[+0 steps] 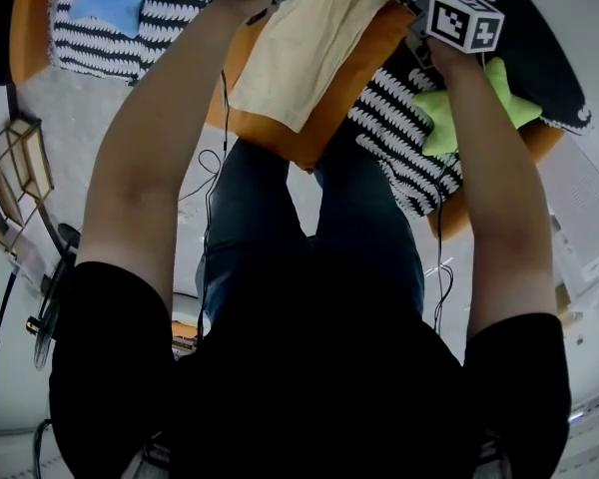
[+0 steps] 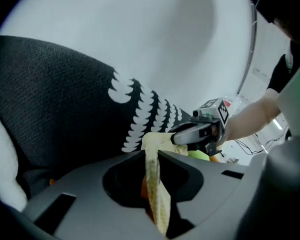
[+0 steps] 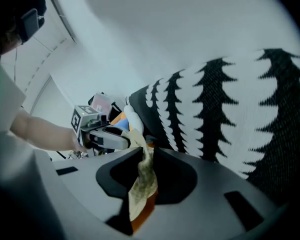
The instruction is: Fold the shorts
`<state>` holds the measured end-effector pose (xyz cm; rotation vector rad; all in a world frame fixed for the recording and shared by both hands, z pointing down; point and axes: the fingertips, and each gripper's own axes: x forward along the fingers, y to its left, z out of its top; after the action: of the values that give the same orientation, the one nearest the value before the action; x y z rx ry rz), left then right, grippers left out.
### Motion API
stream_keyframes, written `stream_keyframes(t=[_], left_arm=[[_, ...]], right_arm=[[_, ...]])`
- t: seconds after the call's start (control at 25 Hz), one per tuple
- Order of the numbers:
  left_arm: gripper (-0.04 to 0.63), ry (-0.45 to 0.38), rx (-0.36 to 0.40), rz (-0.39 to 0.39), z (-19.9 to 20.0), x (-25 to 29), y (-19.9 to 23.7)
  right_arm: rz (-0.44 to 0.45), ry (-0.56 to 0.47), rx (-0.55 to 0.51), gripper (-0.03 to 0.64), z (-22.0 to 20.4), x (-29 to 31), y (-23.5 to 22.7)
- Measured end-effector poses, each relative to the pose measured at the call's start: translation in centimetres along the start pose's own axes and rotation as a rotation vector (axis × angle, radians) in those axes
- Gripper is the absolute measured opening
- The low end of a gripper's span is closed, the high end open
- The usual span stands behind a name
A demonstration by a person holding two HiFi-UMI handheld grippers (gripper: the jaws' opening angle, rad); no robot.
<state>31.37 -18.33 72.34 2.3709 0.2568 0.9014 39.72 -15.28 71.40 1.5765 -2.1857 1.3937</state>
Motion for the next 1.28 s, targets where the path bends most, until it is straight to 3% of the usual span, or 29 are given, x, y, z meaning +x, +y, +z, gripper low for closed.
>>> stream_keyframes(t=[0.28, 0.48, 0.76, 1.28], left_arm=[[0.075, -0.056, 0.150, -0.037, 3.0, -2.1, -1.8], [0.075, -0.050, 0.223, -0.057, 2.5, -3.9, -2.8], [0.075, -0.026, 0.238, -0.101, -0.1, -6.2, -4.6], [0.075, 0.033, 0.273, -0.077, -8.1, -11.1, -7.4]], right_arm=[[0.066, -0.023, -0.050, 0.072, 0.9, -1.4, 3.2], [0.119, 0.020, -0.107, 0.071, -0.4, -1.6, 6.1], [0.207, 0.087, -0.182, 0.071, -2.4, -2.1, 10.5], [0.303, 0.205, -0.257, 0.071, -8.7, -1.0, 17.5]])
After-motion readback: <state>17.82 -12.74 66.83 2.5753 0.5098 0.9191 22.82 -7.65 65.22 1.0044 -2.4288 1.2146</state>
